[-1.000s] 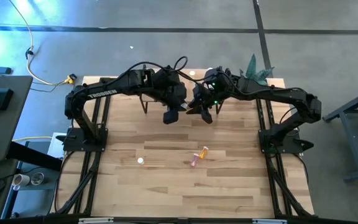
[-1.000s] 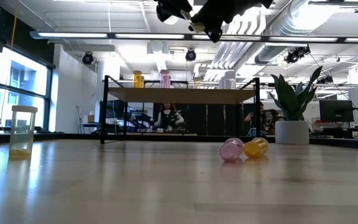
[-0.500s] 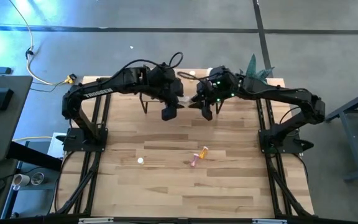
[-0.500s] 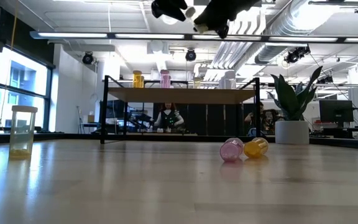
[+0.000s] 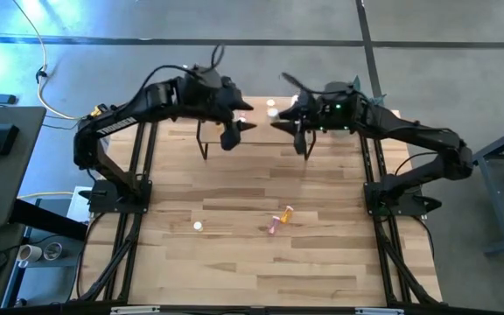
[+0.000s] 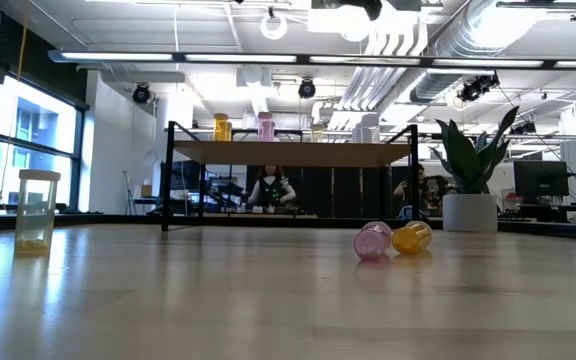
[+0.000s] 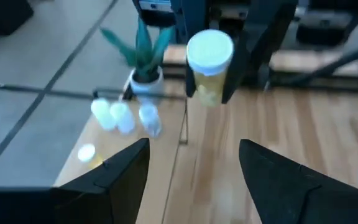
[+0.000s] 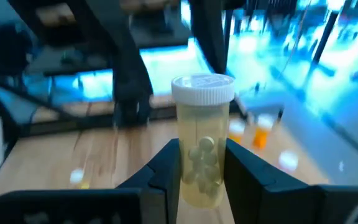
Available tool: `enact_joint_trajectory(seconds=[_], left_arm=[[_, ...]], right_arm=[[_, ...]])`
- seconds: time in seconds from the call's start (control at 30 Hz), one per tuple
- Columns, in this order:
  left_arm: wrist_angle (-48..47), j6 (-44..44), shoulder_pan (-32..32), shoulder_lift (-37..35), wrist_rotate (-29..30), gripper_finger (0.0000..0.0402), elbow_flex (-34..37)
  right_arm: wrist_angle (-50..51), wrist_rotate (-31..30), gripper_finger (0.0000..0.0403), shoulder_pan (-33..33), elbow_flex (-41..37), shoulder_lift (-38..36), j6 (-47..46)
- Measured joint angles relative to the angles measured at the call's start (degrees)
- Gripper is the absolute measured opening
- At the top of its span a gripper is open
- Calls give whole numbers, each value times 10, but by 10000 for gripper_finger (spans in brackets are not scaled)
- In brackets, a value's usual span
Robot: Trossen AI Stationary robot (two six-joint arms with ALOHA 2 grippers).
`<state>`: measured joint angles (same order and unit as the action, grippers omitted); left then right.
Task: Pick and place medicine bottles onto shelf by color
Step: Put the right yellow pill bottle on the shelf aligned with the other yellow pill bottle
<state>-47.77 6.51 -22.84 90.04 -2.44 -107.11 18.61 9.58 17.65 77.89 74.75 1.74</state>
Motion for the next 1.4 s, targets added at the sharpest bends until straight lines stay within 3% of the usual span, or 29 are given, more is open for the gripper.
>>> enact_joint_trajectory(seconds=[0.23, 0.53, 1.2, 1.4], left_arm=[[123, -42, -32, -4, -99, 239, 0], [187, -62, -38, -4, -137, 239, 0], [257, -84, -18, 35, -132, 237, -1], [262, -78, -17, 36, -135, 203, -1]], right_arm=[[-103, 0, 87, 0, 0, -3, 7], [-152, 0, 87, 0, 0, -3, 5], [-185, 4, 87, -6, 0, -3, -18], [-185, 5, 87, -6, 0, -3, -18]])
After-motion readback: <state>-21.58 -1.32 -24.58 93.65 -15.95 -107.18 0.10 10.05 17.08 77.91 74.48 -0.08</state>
